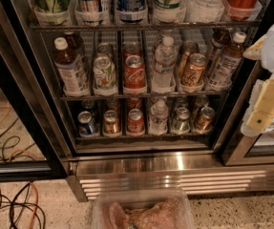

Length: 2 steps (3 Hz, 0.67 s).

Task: Pick orange can from bottom shelf of fridge

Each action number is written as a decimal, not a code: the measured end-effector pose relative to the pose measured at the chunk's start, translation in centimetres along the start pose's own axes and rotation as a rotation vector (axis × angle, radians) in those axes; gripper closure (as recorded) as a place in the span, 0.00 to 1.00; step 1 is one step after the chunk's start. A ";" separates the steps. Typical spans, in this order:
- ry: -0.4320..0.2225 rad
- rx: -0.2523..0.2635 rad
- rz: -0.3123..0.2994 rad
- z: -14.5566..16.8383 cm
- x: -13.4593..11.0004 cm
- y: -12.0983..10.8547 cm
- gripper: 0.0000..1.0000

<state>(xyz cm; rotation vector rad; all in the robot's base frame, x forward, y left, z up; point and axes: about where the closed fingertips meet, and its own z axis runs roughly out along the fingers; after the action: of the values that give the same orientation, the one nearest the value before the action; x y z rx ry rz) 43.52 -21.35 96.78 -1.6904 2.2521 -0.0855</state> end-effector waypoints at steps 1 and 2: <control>0.008 -0.009 0.034 1.6 0.4 0.7 0.00; 0.033 -0.035 0.064 3.7 1.5 1.6 0.00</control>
Offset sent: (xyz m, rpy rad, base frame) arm -0.0127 -0.0095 -0.0746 -0.0129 0.1113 -0.0957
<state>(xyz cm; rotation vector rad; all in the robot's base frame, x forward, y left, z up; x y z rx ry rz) 42.77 -21.72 92.60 -1.6445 2.3431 -0.0601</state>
